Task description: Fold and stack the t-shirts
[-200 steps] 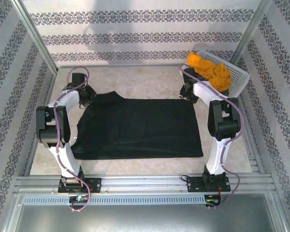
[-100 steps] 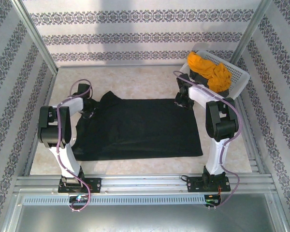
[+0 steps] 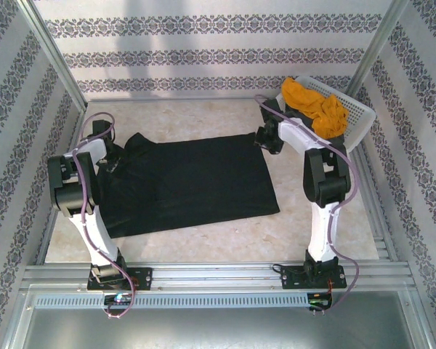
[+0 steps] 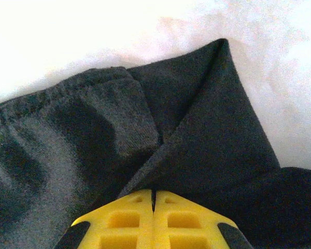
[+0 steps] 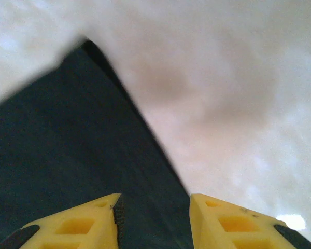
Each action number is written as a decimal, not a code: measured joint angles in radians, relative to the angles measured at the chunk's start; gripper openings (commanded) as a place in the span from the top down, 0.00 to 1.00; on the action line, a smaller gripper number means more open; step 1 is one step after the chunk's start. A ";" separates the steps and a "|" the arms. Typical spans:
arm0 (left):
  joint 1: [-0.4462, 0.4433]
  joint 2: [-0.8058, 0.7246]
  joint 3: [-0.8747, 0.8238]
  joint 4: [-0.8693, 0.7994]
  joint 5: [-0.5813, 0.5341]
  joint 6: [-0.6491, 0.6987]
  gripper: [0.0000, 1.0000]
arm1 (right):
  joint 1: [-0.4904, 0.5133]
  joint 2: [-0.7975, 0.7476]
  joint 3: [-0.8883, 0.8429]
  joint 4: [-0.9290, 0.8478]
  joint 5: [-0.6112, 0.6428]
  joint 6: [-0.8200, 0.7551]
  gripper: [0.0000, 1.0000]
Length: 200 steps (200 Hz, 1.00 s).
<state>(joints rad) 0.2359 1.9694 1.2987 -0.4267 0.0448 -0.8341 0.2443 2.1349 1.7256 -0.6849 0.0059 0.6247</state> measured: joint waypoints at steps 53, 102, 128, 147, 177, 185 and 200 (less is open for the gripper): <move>-0.005 0.001 0.011 0.011 0.019 0.034 1.00 | 0.037 0.204 0.309 -0.043 0.010 -0.048 0.59; -0.014 -0.034 0.011 0.061 0.067 0.042 1.00 | 0.013 0.337 0.479 -0.105 0.021 -0.061 0.59; -0.014 -0.043 0.011 0.076 0.085 0.042 1.00 | -0.001 0.393 0.558 -0.152 0.023 -0.061 0.59; -0.014 -0.045 0.011 0.082 0.093 0.042 1.00 | -0.003 0.449 0.653 -0.199 0.023 -0.071 0.61; -0.014 -0.046 0.029 0.095 0.109 0.042 1.00 | -0.007 0.494 0.710 -0.237 0.023 -0.075 0.65; -0.014 -0.046 0.037 0.100 0.112 0.042 1.00 | -0.007 0.498 0.711 -0.246 0.022 -0.074 0.67; -0.014 -0.046 0.055 0.107 0.117 0.042 1.00 | -0.007 0.503 0.723 -0.257 0.021 -0.074 0.70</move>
<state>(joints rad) 0.2218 1.9232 1.3537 -0.3199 0.1623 -0.7921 0.2371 2.6381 2.4489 -0.9421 0.0265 0.5503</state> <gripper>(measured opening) 0.058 0.325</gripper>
